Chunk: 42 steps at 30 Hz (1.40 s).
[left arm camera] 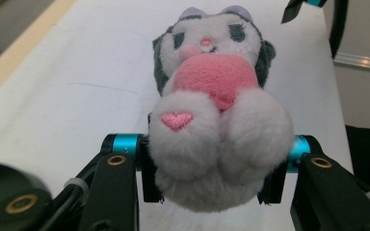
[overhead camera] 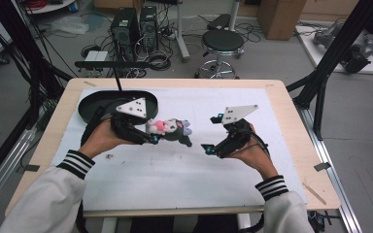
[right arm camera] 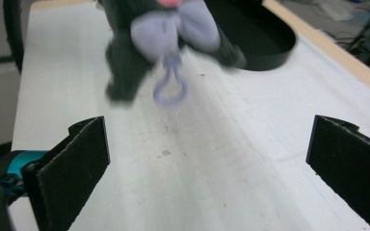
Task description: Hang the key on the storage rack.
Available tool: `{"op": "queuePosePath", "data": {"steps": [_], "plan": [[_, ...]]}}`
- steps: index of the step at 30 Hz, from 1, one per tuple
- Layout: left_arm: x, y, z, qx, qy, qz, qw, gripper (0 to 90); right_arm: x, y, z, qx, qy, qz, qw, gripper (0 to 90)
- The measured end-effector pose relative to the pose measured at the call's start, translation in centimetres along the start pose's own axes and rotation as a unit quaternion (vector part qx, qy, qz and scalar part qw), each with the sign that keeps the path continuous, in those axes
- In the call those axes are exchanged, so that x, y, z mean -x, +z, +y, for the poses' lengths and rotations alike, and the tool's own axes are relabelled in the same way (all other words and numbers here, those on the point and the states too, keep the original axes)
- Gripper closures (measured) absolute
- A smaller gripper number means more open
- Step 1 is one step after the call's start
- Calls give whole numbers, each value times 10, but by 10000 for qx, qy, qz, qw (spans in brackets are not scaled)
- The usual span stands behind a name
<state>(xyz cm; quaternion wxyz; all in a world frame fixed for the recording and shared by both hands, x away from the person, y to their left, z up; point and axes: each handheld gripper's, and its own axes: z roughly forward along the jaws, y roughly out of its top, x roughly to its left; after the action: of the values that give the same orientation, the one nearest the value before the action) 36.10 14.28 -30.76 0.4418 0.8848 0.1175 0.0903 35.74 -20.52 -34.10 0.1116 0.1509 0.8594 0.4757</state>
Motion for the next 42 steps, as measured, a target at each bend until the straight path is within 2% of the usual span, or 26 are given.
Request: {"op": "queuePosePath", "data": {"steps": [4,5,8,13,16,17,19,22,27,28,31,35,37,38,40,41,42], "plan": [[-6,-18,-6,166,-172,416,9988,555,2,-19,-14,387,233,-287,9986,3],[-7,-23,-7,213,-240,508,9982,555,3,-23,-17,412,299,-399,9979,4],[-12,-37,-14,314,-406,755,9958,555,2,-34,-27,697,414,-704,9942,3],[-20,-57,-26,435,-690,1167,9898,555,2,-47,-48,1008,675,-1025,9873,3],[-24,-67,-34,475,-830,1423,9852,555,2,-51,-61,1138,781,-1190,9833,4],[-25,-71,-36,476,-875,1541,9830,555,1,-52,-65,1168,831,-1222,9821,4],[-28,-77,-39,506,-982,1837,9768,555,1,-54,-72,1260,920,-1258,9797,3],[-32,-87,-44,586,-1179,2129,9682,555,0,-56,-82,1331,942,-1456,9758,4],[-37,-98,-51,649,-1401,2434,9575,555,-2,-61,-96,1519,1048,-1703,9679,4],[-38,-100,-52,641,-1422,2470,9564,555,-3,-62,-99,1553,1077,-1756,9661,4],[-40,-106,-56,639,-1531,2623,9506,555,-4,-63,-106,1609,1133,-1855,9628,4],[-44,-115,-61,642,-1672,2865,9412,555,-5,-65,-116,1764,1217,-2004,9560,4],[-46,-121,-64,656,-1764,2991,9355,555,-5,-66,-122,1909,1319,-2101,9497,4],[-46,-123,-65,640,-1777,3036,9339,555,-5,-67,-125,1997,1373,-2139,9463,3],[-48,-128,-68,627,-1855,3164,9282,555,-6,-67,-130,2104,1396,-2226,9417,4],[-50,-131,-69,652,-1933,3286,9222,555,-7,-67,-132,2115,1397,-2283,9400,4],[-51,-133,-70,672,-1974,3328,9197,555,-8,-67,-135,2149,1345,-2345,9385,3]]}}
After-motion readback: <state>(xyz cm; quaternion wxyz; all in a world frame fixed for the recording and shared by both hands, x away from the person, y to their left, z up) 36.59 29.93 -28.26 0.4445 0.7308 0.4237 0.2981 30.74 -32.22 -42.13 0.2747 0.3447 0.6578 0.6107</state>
